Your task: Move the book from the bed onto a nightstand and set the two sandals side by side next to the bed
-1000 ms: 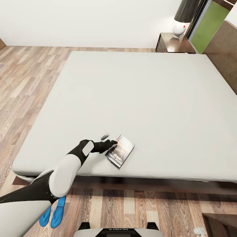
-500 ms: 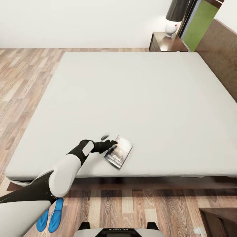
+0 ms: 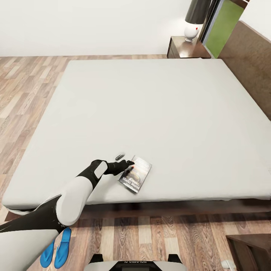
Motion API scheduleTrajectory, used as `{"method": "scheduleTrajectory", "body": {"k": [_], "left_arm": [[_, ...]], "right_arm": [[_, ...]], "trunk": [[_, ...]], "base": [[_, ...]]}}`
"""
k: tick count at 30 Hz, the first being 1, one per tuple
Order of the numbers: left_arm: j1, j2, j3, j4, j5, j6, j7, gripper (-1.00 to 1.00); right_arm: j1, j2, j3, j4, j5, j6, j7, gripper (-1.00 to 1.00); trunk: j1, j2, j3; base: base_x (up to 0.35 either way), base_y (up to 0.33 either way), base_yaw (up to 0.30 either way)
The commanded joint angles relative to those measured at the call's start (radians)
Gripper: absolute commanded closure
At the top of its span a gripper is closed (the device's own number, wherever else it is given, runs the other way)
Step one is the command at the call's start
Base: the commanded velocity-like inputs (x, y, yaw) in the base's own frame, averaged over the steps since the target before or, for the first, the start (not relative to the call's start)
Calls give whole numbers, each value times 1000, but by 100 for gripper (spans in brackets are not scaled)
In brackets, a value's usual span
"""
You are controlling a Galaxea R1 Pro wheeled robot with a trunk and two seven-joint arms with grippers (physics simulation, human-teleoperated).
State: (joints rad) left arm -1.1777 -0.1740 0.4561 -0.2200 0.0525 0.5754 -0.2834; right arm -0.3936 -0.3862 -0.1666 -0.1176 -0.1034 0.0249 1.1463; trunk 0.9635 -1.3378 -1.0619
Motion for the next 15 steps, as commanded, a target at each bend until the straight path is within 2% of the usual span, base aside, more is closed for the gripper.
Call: {"method": "scheduleTrajectory", "body": {"k": [1,15], "left_arm": [[1,-1,0,-1,1,9,3,-100],[1,-1,0,-1,1,9,3,-100]], "right_arm": [[-1,0,2,1,-5,3,3,-100],[-1,0,1,1,-5,3,4,-100]], "trunk": [[0,0,-1],[0,0,-1]], "base": [[0,0,-173],[0,0,-20]]}}
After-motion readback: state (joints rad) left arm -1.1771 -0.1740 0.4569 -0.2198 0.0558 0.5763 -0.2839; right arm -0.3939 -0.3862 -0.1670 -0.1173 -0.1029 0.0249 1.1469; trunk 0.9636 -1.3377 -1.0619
